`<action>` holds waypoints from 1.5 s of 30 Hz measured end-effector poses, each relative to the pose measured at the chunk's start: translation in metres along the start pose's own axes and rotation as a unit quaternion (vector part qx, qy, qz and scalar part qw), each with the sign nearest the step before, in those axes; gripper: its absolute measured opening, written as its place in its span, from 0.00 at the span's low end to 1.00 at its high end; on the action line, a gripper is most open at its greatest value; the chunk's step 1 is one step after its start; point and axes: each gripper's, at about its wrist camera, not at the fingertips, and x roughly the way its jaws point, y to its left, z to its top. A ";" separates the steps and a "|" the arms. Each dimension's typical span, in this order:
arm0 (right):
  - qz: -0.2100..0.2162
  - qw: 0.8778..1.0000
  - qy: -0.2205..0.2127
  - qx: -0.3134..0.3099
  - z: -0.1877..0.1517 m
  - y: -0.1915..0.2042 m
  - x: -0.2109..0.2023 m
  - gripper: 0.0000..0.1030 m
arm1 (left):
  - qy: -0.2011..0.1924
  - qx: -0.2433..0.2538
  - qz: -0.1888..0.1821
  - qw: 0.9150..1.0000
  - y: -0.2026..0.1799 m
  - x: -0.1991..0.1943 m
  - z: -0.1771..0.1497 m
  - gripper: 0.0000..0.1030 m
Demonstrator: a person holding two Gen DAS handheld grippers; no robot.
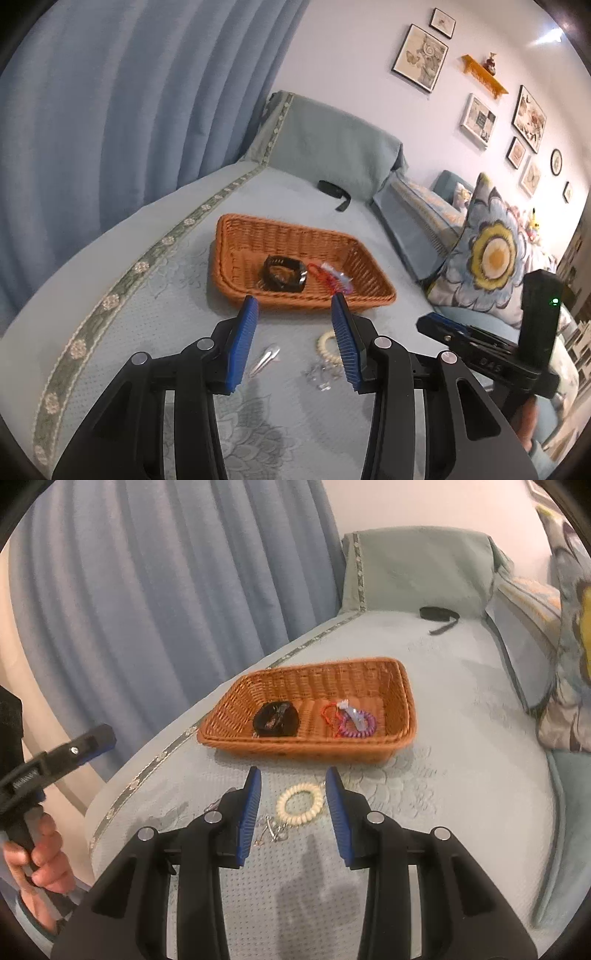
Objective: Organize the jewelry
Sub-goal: 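Grasp the cream coil bracelet with the right tool while the left tool grasps the silver hair clip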
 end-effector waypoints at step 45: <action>-0.064 0.996 0.053 -0.013 -0.038 -0.001 0.088 0.09 | 0.121 0.088 0.007 0.989 0.018 0.108 -0.062 0.11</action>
